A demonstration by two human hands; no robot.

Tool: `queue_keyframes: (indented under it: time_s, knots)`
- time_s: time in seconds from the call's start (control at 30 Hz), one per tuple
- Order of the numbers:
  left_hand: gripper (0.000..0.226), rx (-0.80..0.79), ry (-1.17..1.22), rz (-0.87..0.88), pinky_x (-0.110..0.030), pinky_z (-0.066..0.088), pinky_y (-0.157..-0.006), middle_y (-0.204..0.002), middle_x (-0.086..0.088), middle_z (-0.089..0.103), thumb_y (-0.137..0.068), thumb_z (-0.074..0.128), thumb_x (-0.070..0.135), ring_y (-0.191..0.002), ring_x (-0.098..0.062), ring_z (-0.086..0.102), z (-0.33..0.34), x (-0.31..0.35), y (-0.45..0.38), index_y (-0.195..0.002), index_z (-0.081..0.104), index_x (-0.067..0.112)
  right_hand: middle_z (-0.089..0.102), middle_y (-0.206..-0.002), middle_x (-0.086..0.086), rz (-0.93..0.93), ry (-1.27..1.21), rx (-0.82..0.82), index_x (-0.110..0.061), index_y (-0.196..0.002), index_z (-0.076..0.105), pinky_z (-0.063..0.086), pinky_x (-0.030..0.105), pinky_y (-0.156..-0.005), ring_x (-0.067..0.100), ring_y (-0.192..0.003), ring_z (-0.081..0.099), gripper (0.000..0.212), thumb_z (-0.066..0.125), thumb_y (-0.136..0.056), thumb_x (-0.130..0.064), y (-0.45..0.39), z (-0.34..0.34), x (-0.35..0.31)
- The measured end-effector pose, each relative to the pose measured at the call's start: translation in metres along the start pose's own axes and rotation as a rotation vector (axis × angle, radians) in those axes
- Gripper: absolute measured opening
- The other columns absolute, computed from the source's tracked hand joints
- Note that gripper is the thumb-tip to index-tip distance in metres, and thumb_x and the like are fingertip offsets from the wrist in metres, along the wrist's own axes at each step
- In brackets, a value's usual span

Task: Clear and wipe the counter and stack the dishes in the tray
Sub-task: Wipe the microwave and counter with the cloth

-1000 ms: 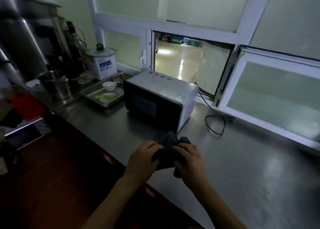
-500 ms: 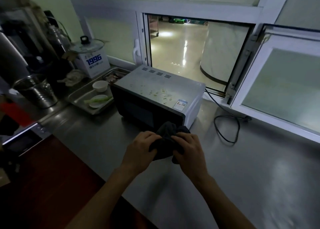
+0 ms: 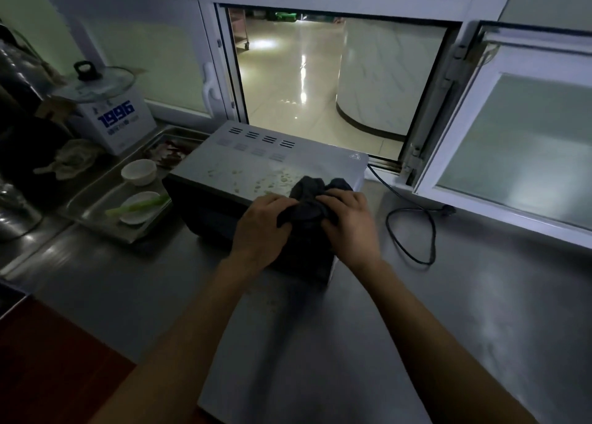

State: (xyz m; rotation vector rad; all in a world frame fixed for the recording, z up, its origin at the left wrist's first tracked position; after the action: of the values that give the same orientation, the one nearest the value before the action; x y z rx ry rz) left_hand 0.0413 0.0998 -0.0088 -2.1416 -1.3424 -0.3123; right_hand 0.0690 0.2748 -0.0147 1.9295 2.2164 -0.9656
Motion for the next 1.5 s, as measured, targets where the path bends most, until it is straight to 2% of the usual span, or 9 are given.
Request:
queue_keyframes:
  time_s: [0.1, 0.2, 0.3, 0.43, 0.7, 0.93, 1.1, 1.23, 1.5]
  knots:
    - [0.034, -0.007, 0.038, 0.014, -0.044, 0.053, -0.086, -0.114, 0.0, 0.062, -0.086, 0.06, 0.015, -0.104, -0.023, 0.057, 0.008, -0.019, -0.023, -0.12, 0.064, 0.02, 0.058, -0.134, 0.004, 0.06, 0.037, -0.053, -0.019, -0.131, 0.06, 0.046, 0.051, -0.096, 0.03, -0.125, 0.048, 0.052, 0.043, -0.084, -0.03, -0.02, 0.014, 0.002]
    - [0.036, -0.024, 0.138, 0.078, -0.043, 0.052, -0.089, -0.115, -0.003, 0.063, -0.087, 0.064, 0.015, -0.107, -0.023, 0.057, 0.011, -0.04, -0.041, -0.123, 0.065, 0.015, 0.051, -0.144, 0.007, 0.149, 0.095, -0.071, -0.02, -0.139, 0.053, 0.041, 0.054, -0.104, 0.033, -0.135, 0.041, 0.057, 0.044, -0.084, -0.032, -0.022, 0.028, -0.006]
    - [0.04, -0.06, 0.15, 0.176, -0.048, 0.052, -0.089, -0.115, -0.004, 0.064, -0.083, 0.072, 0.018, -0.108, -0.027, 0.058, 0.013, -0.055, -0.054, -0.123, 0.065, 0.015, 0.04, -0.154, 0.005, 0.255, 0.161, -0.088, -0.027, -0.148, 0.043, 0.027, 0.053, -0.117, 0.03, -0.146, 0.026, 0.065, 0.044, -0.089, -0.054, -0.016, 0.038, -0.017]
    - [0.045, -0.129, 0.143, 0.246, -0.051, 0.05, -0.086, -0.115, 0.0, 0.066, -0.08, 0.075, 0.035, -0.11, -0.026, 0.057, 0.014, -0.072, -0.071, -0.122, 0.065, 0.02, 0.033, -0.158, 0.003, 0.363, 0.299, -0.157, -0.034, -0.149, 0.039, 0.022, 0.055, -0.117, 0.031, -0.149, 0.016, 0.072, 0.036, -0.086, -0.07, -0.018, 0.052, -0.023]
    - [0.047, -0.141, 0.122, 0.309, -0.046, 0.052, -0.084, -0.112, 0.001, 0.068, -0.088, 0.057, 0.052, -0.107, -0.023, 0.059, 0.005, -0.087, -0.077, -0.119, 0.068, 0.019, 0.013, -0.165, 0.0, 0.463, 0.338, -0.323, -0.038, -0.155, 0.019, 0.005, 0.055, -0.122, 0.026, -0.152, -0.002, 0.064, 0.041, -0.095, -0.049, -0.032, 0.066, -0.023]
    - [0.042, -0.131, -0.039, 0.278, -0.046, 0.051, -0.082, -0.111, 0.001, 0.068, -0.091, 0.055, 0.047, -0.106, -0.024, 0.06, -0.015, -0.093, -0.062, -0.117, 0.067, 0.017, 0.006, -0.166, 0.004, 0.411, 0.33, -0.379, -0.037, -0.156, 0.009, 0.002, 0.063, -0.119, 0.032, -0.151, -0.005, 0.066, 0.038, -0.097, -0.047, -0.044, 0.07, -0.034]
    - [0.041, -0.139, -0.111, 0.218, -0.047, 0.051, -0.085, -0.113, -0.003, 0.068, -0.09, 0.055, 0.039, -0.107, -0.027, 0.059, -0.032, -0.099, -0.048, -0.121, 0.066, 0.015, 0.007, -0.166, 0.004, 0.338, 0.313, -0.38, -0.043, -0.154, 0.009, 0.001, 0.067, -0.116, 0.038, -0.15, -0.005, 0.069, 0.034, -0.094, -0.066, -0.043, 0.084, -0.054]
    - [0.039, -0.128, -0.141, 0.195, -0.046, 0.051, -0.086, -0.112, -0.005, 0.068, -0.09, 0.056, 0.036, -0.105, -0.029, 0.06, -0.05, -0.115, -0.041, -0.121, 0.066, 0.015, 0.009, -0.165, 0.005, 0.365, 0.32, -0.395, -0.04, -0.154, 0.015, 0.001, 0.068, -0.115, 0.039, -0.15, -0.004, 0.067, 0.038, -0.094, -0.061, -0.05, 0.085, -0.057]
    - [0.033, -0.071, -0.158, 0.116, -0.049, 0.051, -0.087, -0.116, -0.009, 0.068, -0.091, 0.063, 0.025, -0.109, -0.033, 0.059, -0.077, -0.171, -0.04, -0.12, 0.066, 0.01, -0.002, -0.166, 0.002, 0.396, 0.313, -0.42, -0.042, -0.155, 0.006, -0.005, 0.069, -0.113, 0.038, -0.15, -0.012, 0.063, 0.032, -0.099, -0.053, -0.067, 0.106, -0.067]
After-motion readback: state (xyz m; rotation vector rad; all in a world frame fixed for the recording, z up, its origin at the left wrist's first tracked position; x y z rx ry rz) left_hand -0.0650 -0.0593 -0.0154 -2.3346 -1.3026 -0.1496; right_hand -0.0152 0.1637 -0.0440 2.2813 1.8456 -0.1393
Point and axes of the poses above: each hand's wrist, its own y-axis away from the middle knuckle, its own z-axis out of the palm, x = y × z, the point moved 6 cm from there along -y, towards the middle knuckle
